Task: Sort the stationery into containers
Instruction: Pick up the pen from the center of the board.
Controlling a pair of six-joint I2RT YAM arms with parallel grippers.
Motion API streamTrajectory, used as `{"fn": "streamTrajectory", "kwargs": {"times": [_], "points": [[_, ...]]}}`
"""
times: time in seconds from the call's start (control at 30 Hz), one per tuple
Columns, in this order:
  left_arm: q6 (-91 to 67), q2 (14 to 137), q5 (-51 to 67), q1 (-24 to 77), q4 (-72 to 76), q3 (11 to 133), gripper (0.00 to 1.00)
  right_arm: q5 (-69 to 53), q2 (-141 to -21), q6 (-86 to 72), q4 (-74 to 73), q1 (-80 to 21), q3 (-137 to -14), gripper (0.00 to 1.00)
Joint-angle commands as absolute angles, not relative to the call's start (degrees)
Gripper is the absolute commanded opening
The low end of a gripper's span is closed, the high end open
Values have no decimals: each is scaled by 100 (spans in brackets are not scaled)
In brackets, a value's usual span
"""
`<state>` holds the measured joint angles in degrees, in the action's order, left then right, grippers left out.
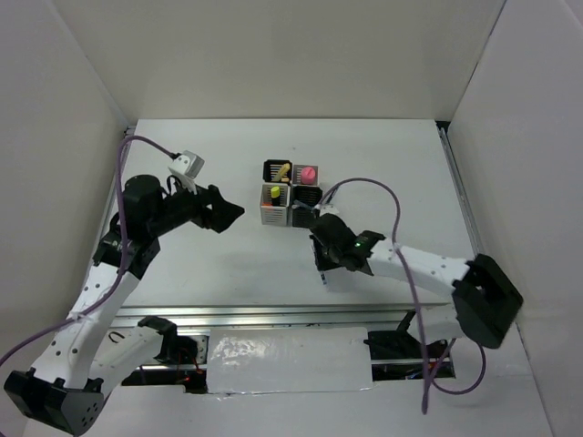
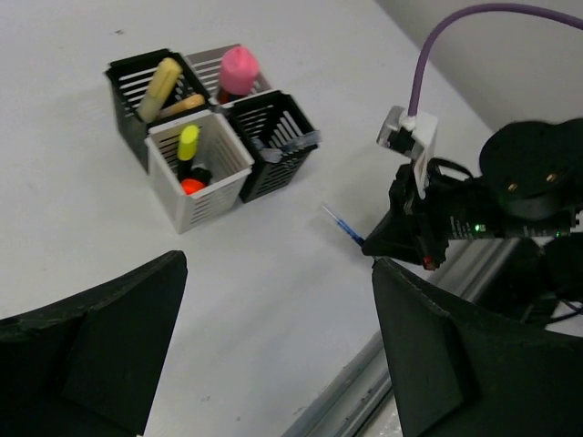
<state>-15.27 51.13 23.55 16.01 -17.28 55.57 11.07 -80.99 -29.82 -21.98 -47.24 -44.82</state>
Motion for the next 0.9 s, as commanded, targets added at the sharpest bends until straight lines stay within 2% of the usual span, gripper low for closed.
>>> {"fn": "streamTrajectory", "kwargs": {"times": [0.0, 0.1, 0.23, 0.33, 0.6, 0.7, 0.87], "points": [[-2168, 4817, 3391, 1486, -1091, 5292, 95, 669, -6920, -2260, -1907, -4755, -4272, 0], [-2750, 4720, 3735, 1582, -704, 4940, 93, 230, -6593, -1733, -2092, -4746, -4254, 0], [-3076, 4991, 3612, 1942, -537, 4746, 88, 79, -6390, -854, -1794, -4755, -4236, 0], [-3173, 5342, 3516, 2013, -422, 4921, 90, 141, -6346, -555, -1661, -4755, -4552, 0], [-3287, 6423, 3305, 2021, -536, 5414, 86, -140, -6794, -677, -1854, -4746, -5677, 0], [-3541, 6495, 3445, 2022, -168, 5318, 82, -290, -6882, -703, -1942, -4764, -5941, 0], [-3963, 6609, 3559, 2039, 245, 5317, 81, -413, -7022, -668, -1978, -4772, -6161, 0]]}}
